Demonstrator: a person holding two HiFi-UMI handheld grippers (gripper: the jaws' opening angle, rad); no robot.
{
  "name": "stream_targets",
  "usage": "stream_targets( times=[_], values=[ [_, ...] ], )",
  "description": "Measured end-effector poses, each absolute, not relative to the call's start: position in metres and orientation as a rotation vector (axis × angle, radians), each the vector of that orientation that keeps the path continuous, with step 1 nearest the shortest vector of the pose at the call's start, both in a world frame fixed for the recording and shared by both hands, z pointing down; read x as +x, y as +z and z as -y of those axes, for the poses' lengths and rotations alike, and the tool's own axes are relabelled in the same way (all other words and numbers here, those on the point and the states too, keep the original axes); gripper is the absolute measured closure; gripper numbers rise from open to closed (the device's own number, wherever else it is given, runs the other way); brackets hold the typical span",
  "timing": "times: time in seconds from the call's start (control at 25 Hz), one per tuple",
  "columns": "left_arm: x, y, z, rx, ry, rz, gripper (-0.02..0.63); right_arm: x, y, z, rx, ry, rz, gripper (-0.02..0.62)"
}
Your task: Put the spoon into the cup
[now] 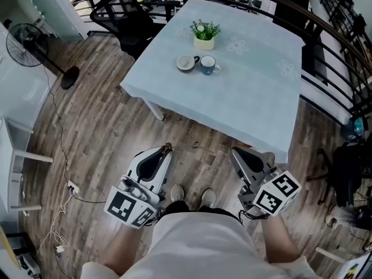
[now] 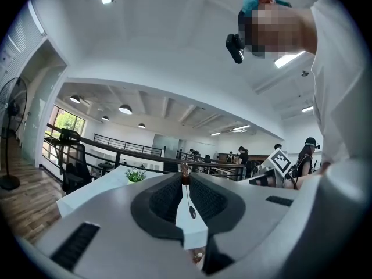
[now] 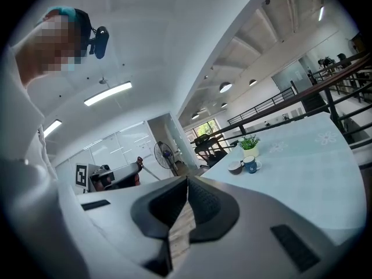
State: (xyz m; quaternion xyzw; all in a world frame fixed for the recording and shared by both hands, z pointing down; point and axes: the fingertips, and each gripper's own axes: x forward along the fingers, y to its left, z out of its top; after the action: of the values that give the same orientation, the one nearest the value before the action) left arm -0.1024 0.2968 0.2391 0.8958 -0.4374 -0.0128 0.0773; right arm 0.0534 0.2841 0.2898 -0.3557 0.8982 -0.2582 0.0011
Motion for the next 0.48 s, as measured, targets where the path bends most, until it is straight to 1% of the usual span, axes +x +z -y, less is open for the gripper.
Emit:
stream_targets(
  times=[0.48],
  values=[
    [-0.069,0.243,-0.312,2.659,-0.025,1.367,0.552,0.092,0.297,-0.293,-1.070,-0.830,-2.834,0.572]
  ],
)
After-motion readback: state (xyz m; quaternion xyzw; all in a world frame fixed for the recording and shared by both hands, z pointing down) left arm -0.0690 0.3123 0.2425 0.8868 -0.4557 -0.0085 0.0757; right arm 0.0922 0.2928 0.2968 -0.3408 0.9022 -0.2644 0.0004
